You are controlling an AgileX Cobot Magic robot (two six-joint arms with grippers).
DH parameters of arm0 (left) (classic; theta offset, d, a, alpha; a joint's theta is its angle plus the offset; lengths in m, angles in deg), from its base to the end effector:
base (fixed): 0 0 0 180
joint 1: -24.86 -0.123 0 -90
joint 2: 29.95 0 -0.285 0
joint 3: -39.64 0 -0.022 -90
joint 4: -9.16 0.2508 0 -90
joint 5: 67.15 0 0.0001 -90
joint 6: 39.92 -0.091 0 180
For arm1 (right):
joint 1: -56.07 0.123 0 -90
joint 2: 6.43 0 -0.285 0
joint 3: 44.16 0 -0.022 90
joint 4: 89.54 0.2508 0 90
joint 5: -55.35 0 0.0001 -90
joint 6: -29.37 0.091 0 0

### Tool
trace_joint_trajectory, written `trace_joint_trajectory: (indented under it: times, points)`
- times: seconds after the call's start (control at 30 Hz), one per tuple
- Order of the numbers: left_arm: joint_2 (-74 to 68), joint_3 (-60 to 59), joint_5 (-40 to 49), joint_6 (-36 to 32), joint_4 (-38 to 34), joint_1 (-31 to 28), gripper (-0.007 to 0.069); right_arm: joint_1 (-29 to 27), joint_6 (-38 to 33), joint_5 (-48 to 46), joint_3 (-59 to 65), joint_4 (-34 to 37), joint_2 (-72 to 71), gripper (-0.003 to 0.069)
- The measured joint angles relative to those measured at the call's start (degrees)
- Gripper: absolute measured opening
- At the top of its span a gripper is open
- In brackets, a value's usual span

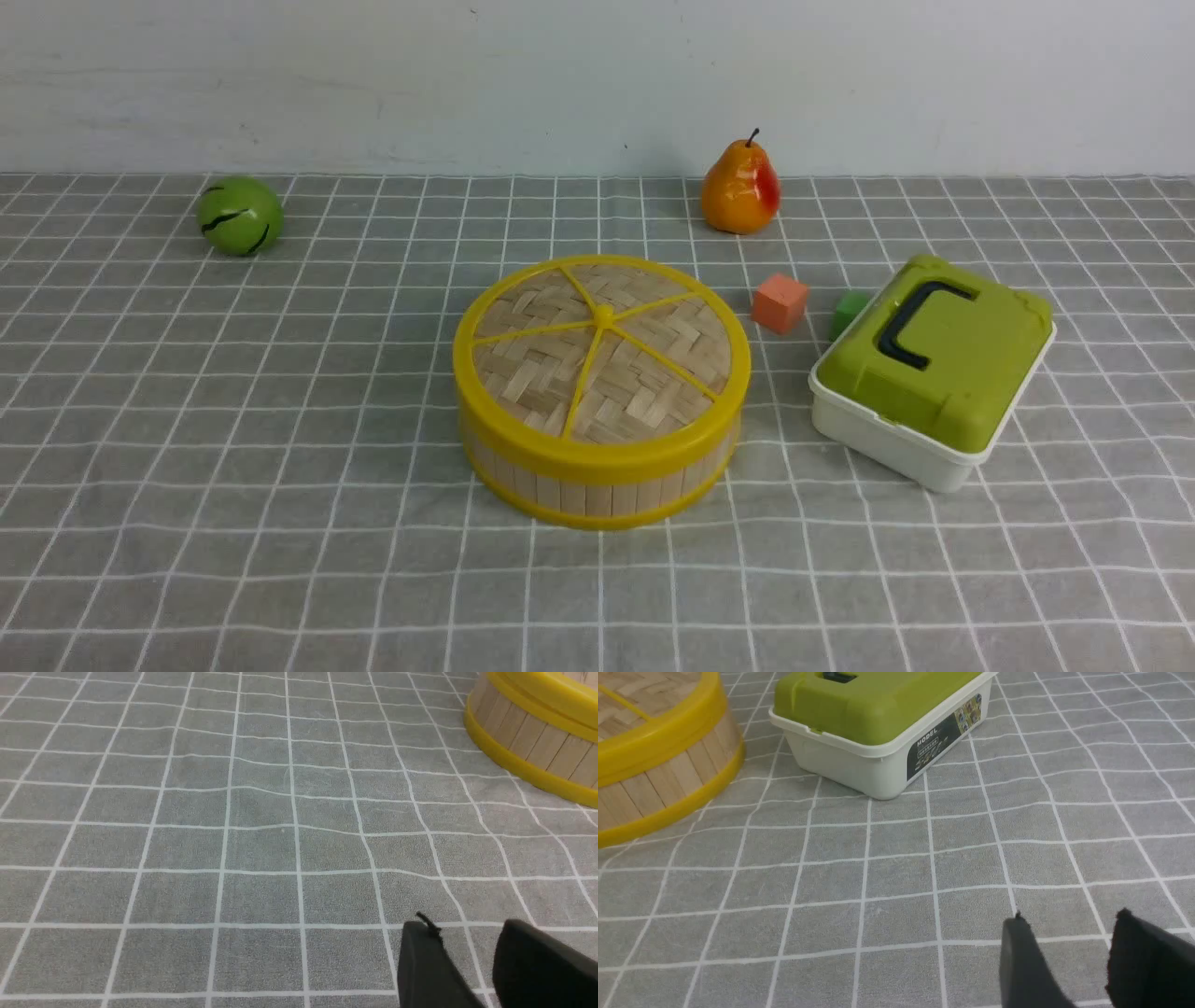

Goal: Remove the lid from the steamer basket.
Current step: Use the left arm to lift the lid of the steamer

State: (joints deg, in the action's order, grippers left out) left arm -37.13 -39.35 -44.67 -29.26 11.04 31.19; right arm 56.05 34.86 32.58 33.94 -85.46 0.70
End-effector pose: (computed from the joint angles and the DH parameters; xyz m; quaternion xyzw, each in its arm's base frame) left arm 0.0520 -0.0046 0.1681 -0.0220 0.8120 -0.0724 0.5788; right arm 0.0518 0.0025 0.1730 0.0573 0.8067 0.0584 0.5853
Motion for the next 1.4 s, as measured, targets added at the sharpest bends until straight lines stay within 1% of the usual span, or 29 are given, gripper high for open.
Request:
trace_joint_trajectory:
  times: [0.37,1.4]
  points:
    - [0.0,0.0,0.0,0.0,0.0,0.0,0.0237,0.0,0.0,0.0,0.0,0.0,0.0,0.0242]
    - [0.0,0.0,-0.13,0.0,0.06,0.0,0.0239,0.0,0.0,0.0,0.0,0.0,0.0,0.0242]
